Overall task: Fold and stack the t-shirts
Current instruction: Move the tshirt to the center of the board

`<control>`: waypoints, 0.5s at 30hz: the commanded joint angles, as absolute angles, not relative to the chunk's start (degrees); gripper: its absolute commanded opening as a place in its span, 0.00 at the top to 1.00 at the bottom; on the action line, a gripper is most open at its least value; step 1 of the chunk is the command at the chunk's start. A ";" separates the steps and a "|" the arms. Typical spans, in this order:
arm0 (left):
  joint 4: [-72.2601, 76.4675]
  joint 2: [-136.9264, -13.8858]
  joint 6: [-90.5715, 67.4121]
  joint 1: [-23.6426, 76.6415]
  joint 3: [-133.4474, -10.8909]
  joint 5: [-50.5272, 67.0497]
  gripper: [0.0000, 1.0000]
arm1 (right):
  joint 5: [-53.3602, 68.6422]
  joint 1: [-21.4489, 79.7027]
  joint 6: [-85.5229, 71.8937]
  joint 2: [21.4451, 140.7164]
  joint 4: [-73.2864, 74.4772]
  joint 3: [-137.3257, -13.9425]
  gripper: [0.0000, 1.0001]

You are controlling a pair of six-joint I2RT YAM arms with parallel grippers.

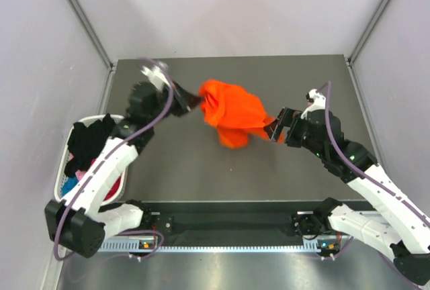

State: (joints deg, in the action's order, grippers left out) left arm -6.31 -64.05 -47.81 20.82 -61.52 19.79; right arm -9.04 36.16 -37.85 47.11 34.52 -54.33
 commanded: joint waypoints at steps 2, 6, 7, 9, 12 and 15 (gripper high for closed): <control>-7.27 -69.68 -41.67 25.56 -48.44 24.52 0.86 | -15.64 36.56 -43.85 44.65 38.32 -50.02 0.00; -15.55 -71.73 -37.18 26.19 -45.97 20.58 0.56 | -18.71 36.47 -47.28 44.91 39.81 -45.97 0.00; -16.43 -71.02 -35.87 26.10 -45.79 17.96 0.48 | -19.42 36.47 -47.89 45.78 40.16 -45.62 0.00; -18.80 -69.09 -34.81 26.19 -46.32 16.01 0.38 | -19.34 36.47 -49.13 47.01 39.82 -44.13 0.02; -21.26 -69.51 -33.58 26.19 -47.37 13.71 0.33 | -17.58 36.47 -50.27 50.18 37.71 -42.02 0.10; -20.92 -72.67 -33.31 26.19 -47.02 14.94 0.33 | -14.77 36.47 -50.71 53.52 33.76 -39.83 0.21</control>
